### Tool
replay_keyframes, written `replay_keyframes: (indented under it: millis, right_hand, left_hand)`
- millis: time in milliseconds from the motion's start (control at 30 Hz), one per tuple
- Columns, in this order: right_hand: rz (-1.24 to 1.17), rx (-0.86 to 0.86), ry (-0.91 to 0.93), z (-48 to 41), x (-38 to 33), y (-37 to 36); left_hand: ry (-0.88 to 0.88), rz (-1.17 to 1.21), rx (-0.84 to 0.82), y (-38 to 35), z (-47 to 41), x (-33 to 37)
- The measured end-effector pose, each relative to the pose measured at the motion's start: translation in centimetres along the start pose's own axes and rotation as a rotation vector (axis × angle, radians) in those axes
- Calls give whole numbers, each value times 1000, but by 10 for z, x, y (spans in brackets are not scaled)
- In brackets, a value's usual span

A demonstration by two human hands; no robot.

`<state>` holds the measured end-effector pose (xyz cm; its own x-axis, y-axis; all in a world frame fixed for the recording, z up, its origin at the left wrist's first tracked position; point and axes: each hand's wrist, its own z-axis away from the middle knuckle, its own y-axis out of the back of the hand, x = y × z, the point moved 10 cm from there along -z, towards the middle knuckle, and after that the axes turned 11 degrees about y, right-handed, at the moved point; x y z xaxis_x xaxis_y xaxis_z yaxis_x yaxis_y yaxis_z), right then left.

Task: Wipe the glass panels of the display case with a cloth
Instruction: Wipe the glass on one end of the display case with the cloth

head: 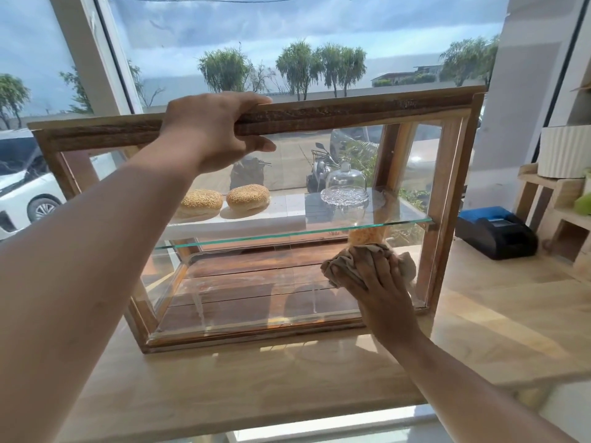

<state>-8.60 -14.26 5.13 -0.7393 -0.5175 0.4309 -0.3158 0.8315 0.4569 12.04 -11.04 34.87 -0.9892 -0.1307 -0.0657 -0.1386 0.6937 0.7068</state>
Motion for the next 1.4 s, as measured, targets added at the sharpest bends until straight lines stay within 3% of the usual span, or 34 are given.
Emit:
replay_keyframes:
  millis: [233,500,700,933,1100,1233,1400]
  right_hand:
    - [-13,24,91,-38,-60,-4]
    - [-3,-64,388,2,-61,-12]
    - [14,-43,317,38,-4,-5]
    - [54,-290,343,80,27,-17]
    - [16,-277,274,80,27,-10]
    - [-292,-288,-55,84,44,-10]
    - [-338,-336,-95,73,29,-16]
  left_hand:
    - [9,3,-2,1,3,-3]
    - [18,1,-14,1,5,-8]
    - [22,-4,3,0,4,-7]
    - [29,9,-13,-2,4,-8]
    - [45,23,-17,0,2,-6]
    - [66,33,-31,0,2,-6]
    - [72,24,-39,-1,2,-7]
